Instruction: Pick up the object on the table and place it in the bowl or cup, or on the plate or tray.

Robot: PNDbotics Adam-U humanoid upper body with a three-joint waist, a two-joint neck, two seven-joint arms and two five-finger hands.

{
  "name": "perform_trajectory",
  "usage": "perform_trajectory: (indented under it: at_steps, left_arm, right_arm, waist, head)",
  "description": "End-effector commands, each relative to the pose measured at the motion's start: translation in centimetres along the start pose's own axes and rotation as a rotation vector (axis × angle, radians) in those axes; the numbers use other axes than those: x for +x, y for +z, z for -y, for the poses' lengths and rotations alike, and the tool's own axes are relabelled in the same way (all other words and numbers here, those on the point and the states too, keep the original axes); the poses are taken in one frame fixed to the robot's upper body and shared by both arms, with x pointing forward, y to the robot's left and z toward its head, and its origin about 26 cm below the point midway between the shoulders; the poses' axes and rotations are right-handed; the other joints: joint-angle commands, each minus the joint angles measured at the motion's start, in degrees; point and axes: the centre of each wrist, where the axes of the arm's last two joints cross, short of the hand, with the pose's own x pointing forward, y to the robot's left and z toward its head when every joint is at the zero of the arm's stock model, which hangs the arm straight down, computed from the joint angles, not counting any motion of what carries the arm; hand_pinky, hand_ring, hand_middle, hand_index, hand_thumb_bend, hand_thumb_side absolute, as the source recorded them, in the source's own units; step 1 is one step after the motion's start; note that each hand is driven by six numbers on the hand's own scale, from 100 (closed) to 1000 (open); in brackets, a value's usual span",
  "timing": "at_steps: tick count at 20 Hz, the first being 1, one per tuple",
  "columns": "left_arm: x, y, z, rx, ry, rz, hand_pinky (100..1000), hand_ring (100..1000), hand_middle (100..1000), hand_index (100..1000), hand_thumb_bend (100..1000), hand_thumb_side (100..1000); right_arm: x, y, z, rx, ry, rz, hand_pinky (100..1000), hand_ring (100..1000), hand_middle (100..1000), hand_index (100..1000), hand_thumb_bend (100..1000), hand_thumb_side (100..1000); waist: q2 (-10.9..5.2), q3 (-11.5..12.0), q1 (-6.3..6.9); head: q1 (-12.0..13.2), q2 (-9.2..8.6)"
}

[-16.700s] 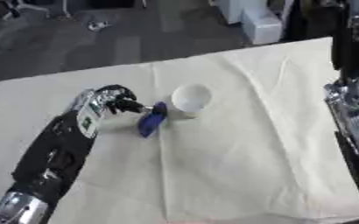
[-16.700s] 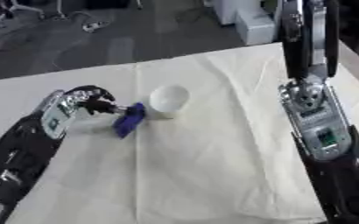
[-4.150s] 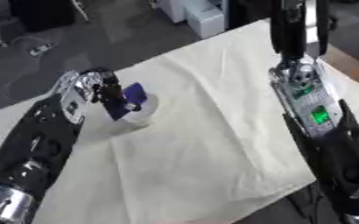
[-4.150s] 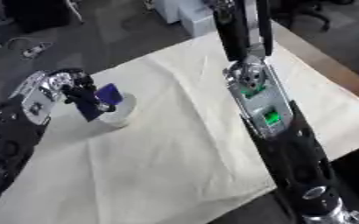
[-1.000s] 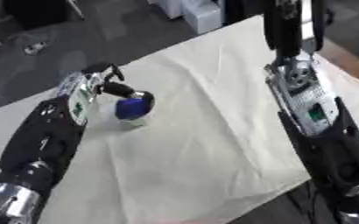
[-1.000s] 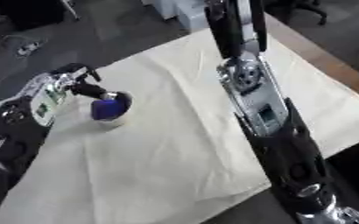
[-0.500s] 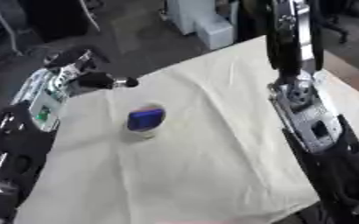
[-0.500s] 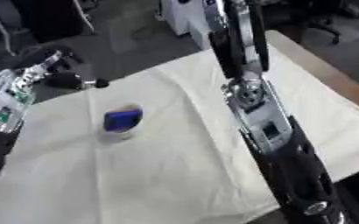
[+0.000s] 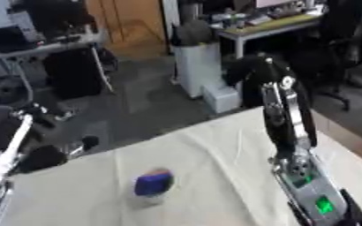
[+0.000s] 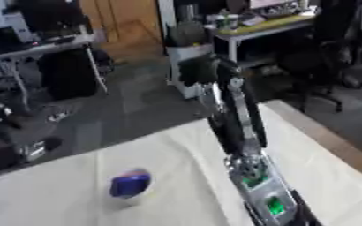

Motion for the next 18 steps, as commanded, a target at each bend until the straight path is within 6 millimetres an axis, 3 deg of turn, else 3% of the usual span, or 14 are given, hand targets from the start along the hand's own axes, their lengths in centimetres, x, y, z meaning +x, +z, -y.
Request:
perform_trajectory:
  at_steps: [1, 5, 12, 14, 18]
  left_arm:
    - [1.4, 1.4, -0.7, 0.124, 0.107, 0.089, 317, 418, 570, 642, 701, 639]
    - [1.8, 3.6, 0.0, 0.215, 0.249, 0.162, 333, 425, 579, 643, 708, 629]
    - [3.5, 3.7, 0.0, 0.148, 0.313, 0.268, 354, 468, 628, 663, 697, 647]
    - [3.6, 3.7, -0.1, 0.124, 0.329, 0.27, 357, 474, 640, 671, 698, 652]
    - [4.8, 2.9, -0.7, 0.091, 0.342, 0.318, 377, 490, 649, 665, 702, 647]
  right_arm:
    - [0.3, -0.3, 0.7, -0.001, 0.016, 0.044, 514, 533, 546, 657, 100, 904]
    - [0.0, 0.1, 1.1, -0.011, 0.011, 0.082, 512, 529, 546, 658, 100, 913]
    - [-0.1, 0.7, 1.1, 0.011, 0.01, 0.077, 510, 528, 547, 660, 100, 922]
    - [-0.1, 0.6, 1.0, 0.01, 0.002, 0.082, 511, 528, 547, 660, 100, 921]
    - [0.1, -0.2, 1.4, -0.02, 0.004, 0.114, 514, 528, 547, 658, 100, 908]
  waist:
    - [0.07, 1.0, -0.66]
    - [0.8, 3.3, -1.9]
    - [1.37, 4.9, -2.42]
    - [1.6, 5.2, -2.38]
    - [1.76, 5.5, -2.37]
  head:
    - [2.3, -5.48]
    - [4.3, -10.7]
    - [6.8, -17.63]
    - [7.2, -18.81]
    - [6.6, -18.13]
